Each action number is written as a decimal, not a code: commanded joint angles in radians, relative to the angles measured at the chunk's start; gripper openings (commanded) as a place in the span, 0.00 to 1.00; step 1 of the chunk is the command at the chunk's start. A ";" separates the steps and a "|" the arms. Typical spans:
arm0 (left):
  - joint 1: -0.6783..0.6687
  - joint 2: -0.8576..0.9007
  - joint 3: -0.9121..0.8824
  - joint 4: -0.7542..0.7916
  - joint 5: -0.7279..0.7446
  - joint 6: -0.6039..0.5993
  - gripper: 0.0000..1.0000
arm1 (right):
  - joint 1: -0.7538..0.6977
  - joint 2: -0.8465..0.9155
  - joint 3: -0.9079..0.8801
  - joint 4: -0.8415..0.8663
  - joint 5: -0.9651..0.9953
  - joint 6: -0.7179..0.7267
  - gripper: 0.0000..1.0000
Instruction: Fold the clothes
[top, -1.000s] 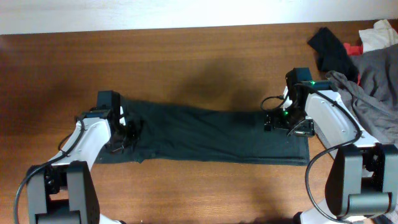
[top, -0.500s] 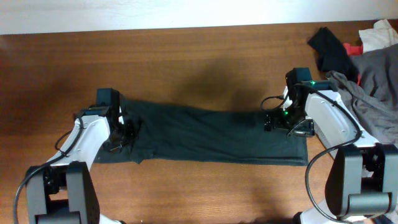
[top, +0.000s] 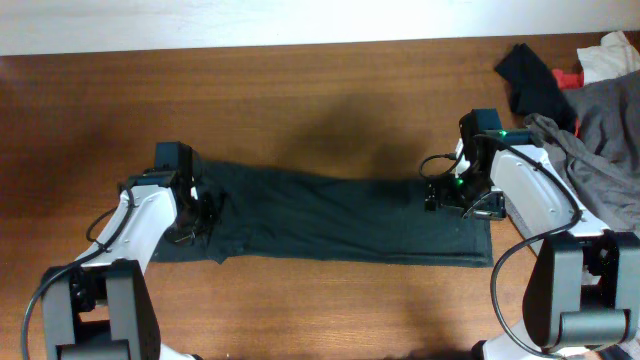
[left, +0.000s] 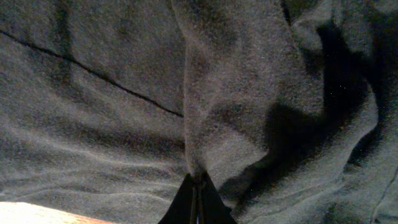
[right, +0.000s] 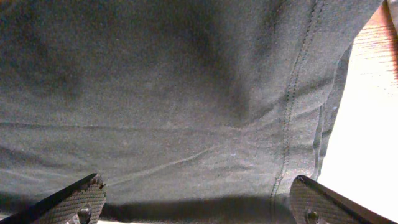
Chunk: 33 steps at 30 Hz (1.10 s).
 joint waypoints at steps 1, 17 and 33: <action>-0.001 -0.004 0.018 -0.001 -0.024 0.005 0.02 | -0.001 -0.012 0.008 0.003 0.001 -0.003 0.99; -0.001 -0.004 0.018 0.010 -0.021 0.005 0.15 | -0.001 -0.012 0.008 0.003 0.001 -0.003 0.99; -0.001 -0.002 -0.006 0.067 -0.021 -0.022 0.25 | 0.000 -0.012 0.008 0.003 0.001 -0.003 0.99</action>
